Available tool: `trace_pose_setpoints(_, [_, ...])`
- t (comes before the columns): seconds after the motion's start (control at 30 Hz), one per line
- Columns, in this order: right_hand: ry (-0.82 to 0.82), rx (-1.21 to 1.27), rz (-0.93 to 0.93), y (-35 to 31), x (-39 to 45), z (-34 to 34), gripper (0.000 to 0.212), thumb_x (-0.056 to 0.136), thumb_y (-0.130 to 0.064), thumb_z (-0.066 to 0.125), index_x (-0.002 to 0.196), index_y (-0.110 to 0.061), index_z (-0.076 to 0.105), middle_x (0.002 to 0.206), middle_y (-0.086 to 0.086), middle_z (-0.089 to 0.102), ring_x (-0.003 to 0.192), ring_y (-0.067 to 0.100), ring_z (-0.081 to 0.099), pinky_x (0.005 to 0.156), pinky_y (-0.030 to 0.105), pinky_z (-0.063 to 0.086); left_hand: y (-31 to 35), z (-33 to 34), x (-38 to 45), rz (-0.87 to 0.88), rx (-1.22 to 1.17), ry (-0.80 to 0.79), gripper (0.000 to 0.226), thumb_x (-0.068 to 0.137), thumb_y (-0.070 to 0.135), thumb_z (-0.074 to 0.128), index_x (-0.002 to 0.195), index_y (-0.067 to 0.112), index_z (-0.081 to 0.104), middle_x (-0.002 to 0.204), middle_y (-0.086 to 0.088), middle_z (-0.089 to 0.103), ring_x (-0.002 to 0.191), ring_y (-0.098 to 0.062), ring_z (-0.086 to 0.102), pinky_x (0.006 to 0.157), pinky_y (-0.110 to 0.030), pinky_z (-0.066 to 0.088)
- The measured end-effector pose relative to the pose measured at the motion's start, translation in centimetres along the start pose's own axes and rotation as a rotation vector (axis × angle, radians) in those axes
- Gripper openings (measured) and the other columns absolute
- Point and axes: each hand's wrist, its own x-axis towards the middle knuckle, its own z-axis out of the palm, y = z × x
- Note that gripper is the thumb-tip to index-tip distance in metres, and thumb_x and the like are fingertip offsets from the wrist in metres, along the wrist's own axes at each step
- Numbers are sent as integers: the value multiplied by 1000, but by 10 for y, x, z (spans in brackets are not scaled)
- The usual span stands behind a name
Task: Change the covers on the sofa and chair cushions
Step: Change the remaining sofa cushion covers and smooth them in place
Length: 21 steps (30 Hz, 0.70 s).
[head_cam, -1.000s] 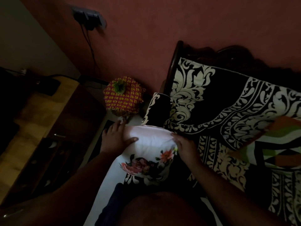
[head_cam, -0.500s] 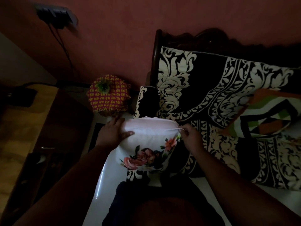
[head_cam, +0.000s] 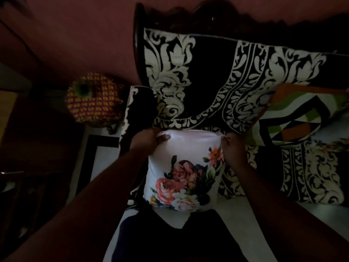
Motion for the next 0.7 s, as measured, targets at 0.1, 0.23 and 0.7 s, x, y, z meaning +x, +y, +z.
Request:
trace_pose_setpoints(0.1, [-59,-82,25,49,40,12,27,103,-30,48,110,-6,58,112,19,64,105,37,61,83,39,46,23,55,30,-79,-2,-45,59,93,68,52,132,25,61,129,-10,66,117,-33,62,84,-35,44])
trace_pose_setpoints(0.23, [-101,-158,10,108,92,46,31,105,-25,46,122,-2,57,119,23,65,112,39,61,89,40,47,29,129,85,-156,36,-91,59,92,68,53,129,23,62,127,-12,66,115,-33,62,89,-38,49])
trace_pose_setpoints(0.7, [-71,-464,-381,175,76,186,66,104,-54,31,162,-24,18,168,15,10,155,35,8,113,66,24,26,312,108,97,218,120,80,101,64,28,163,23,-1,171,-4,-10,157,-26,-9,118,-70,8])
